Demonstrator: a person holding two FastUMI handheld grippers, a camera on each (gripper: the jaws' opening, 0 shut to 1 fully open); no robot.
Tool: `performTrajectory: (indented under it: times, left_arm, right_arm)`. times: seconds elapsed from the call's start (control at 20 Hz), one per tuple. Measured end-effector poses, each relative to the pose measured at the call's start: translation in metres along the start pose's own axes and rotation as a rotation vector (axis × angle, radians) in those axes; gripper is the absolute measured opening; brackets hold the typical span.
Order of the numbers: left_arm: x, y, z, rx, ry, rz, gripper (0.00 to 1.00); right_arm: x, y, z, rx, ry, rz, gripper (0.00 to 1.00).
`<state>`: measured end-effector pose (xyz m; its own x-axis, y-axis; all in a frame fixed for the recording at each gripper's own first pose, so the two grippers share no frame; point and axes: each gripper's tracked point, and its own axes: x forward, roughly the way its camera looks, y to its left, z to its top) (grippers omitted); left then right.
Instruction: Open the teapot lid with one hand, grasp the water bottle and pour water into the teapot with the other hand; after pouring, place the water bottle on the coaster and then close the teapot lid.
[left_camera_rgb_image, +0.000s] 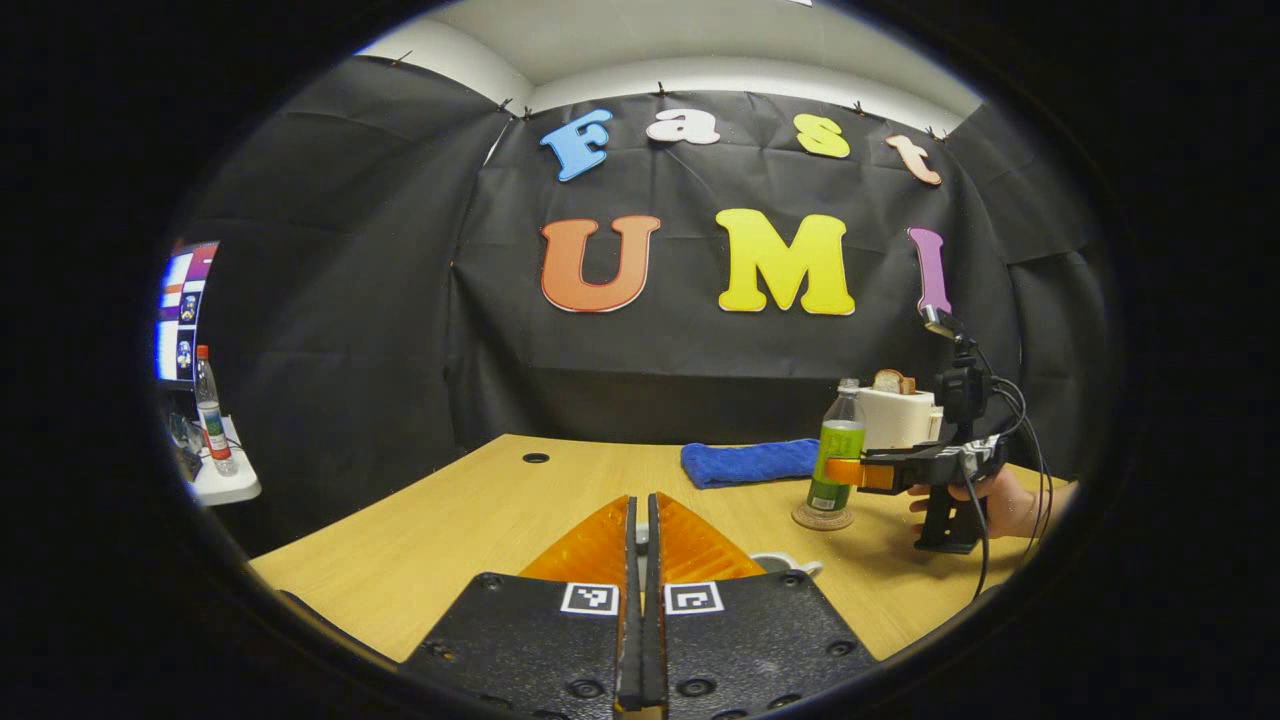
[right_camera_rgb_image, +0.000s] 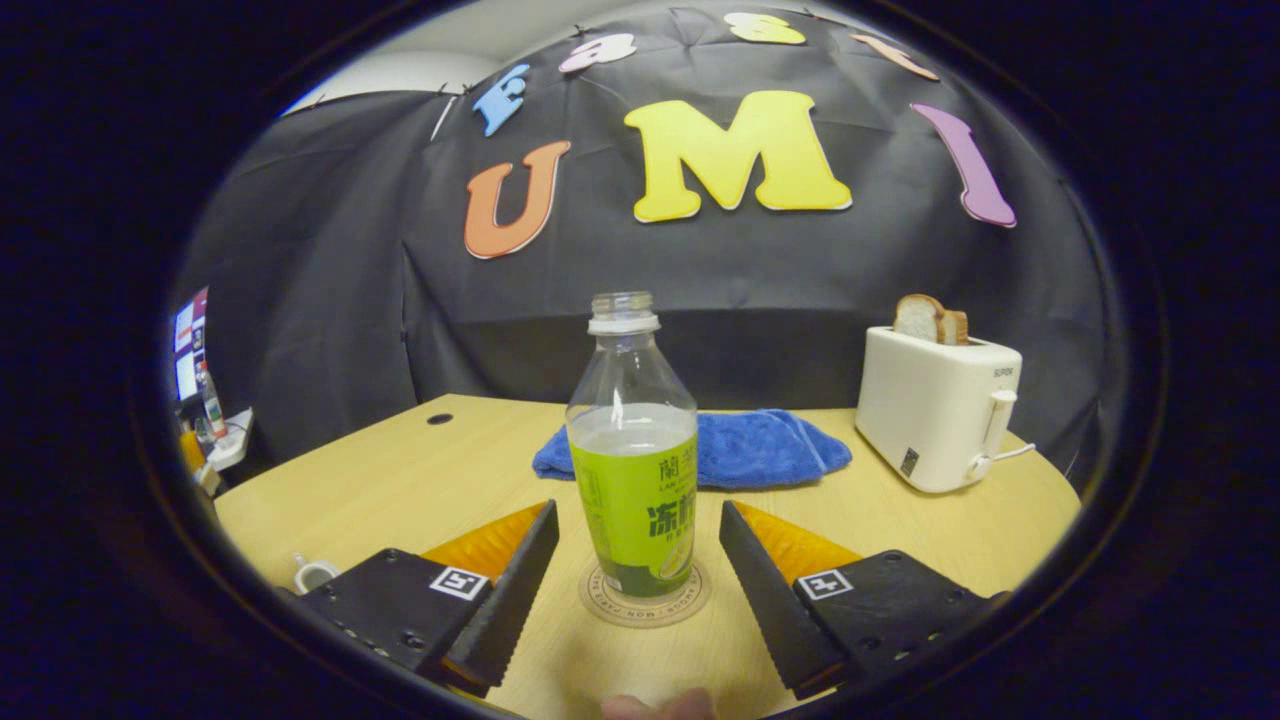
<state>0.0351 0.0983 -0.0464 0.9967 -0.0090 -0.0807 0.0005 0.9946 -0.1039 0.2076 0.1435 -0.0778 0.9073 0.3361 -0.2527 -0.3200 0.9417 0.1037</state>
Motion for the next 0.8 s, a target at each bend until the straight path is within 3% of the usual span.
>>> performTrajectory:
  times: [0.35,0.8]
  left_arm:
    - [0.032,-0.070,-0.025,0.008,0.030,-0.107,0.03]
    - [0.053,-0.070,-0.054,-0.021,0.084,-0.076,0.03]
  right_arm:
    - [-0.101,-0.030,-0.005,-0.030,-0.060,-0.039,0.96]
    - [-0.135,-0.040,-0.006,-0.079,-0.094,-0.057,0.96]
